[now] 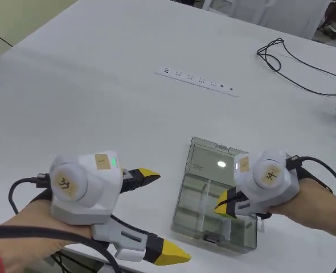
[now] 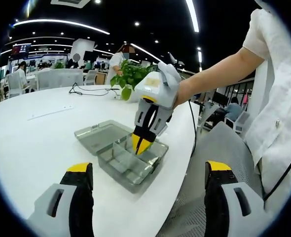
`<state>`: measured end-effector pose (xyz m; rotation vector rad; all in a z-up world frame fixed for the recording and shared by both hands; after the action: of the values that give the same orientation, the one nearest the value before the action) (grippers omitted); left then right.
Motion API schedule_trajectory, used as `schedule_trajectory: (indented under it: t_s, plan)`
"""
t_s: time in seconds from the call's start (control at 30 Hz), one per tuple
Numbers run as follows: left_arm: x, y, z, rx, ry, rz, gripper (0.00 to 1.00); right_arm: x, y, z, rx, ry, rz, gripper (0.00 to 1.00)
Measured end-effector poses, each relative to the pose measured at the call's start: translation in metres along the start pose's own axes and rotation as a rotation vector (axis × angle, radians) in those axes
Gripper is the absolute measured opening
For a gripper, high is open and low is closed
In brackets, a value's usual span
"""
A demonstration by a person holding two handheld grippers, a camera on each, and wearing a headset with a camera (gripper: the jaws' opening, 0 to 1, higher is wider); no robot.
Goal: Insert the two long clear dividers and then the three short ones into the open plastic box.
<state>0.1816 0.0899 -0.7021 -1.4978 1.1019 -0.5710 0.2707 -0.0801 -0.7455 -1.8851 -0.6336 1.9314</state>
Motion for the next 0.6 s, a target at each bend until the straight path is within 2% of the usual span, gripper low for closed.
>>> schedule_trajectory:
  t_s: [0.43,0.6]
  plan:
    - [-0.0004,-0.0026,-0.0007,0.015,0.002,0.001,0.97,-0.0004,0.001,-0.0009,0.019,0.009,-0.005,0.02]
    - [-0.0023,-0.0021,-0.0014,0.018,0.004,0.011,0.97,-0.0037,-0.001,-0.0012,0.06,0.025,-0.036,0.08]
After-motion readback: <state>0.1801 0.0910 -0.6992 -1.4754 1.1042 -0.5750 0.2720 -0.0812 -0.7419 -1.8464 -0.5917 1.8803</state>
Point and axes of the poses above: the centre of the closed fingertips' face, and the gripper's own axes: x roughly forward along the fingers, z roughly to its left, y roughly out of its underside, the point moved 8 cm from there along -x, roughly backward along the fingers, and after that the axes turned 8 degrees about -z, right-handed, at the moved point
